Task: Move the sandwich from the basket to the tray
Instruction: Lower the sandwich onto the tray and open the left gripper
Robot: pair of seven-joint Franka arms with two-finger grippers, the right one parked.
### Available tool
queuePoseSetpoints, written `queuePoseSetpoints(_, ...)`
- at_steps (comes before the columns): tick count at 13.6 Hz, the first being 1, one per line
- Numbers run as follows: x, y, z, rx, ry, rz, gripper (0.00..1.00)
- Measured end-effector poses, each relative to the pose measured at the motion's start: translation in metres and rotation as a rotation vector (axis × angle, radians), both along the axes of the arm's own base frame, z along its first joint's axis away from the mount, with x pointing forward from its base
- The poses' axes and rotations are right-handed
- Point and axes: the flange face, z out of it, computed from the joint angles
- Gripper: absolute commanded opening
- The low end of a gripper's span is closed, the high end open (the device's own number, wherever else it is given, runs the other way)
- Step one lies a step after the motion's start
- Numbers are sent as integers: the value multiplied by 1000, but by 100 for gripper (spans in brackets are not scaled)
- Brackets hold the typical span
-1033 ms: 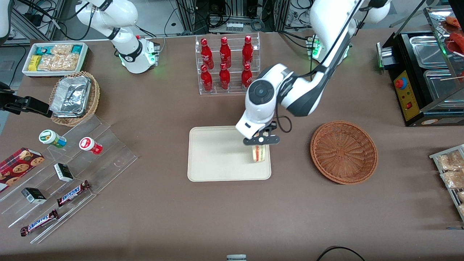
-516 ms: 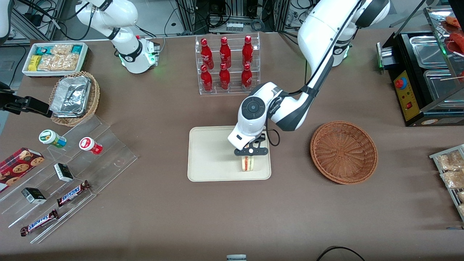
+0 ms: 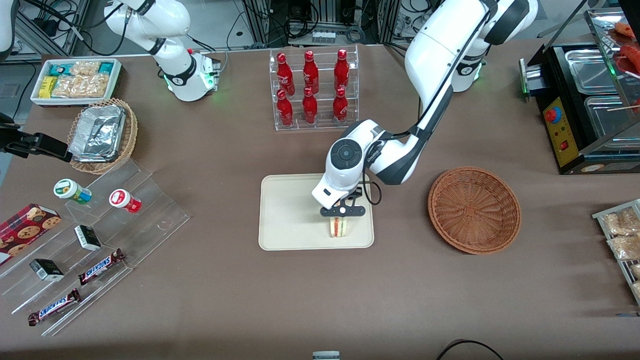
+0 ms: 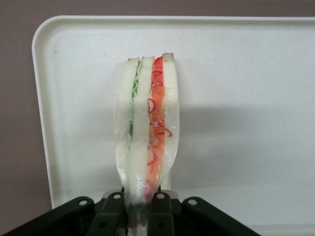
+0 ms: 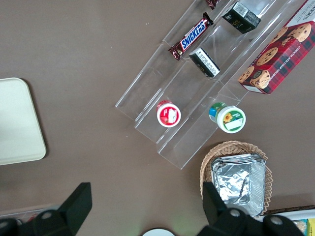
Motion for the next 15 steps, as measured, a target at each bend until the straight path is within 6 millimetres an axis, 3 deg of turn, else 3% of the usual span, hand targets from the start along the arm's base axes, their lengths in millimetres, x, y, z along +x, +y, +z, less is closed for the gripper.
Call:
queuePoseSetpoints(2, -3, -3, -4, 6, 1, -10, 100)
queuePoseSetpoints(9, -5, -6, -6, 11, -4, -23, 100)
queuePoseSetpoints(15, 14, -11, 32, -22, -52, -5, 100)
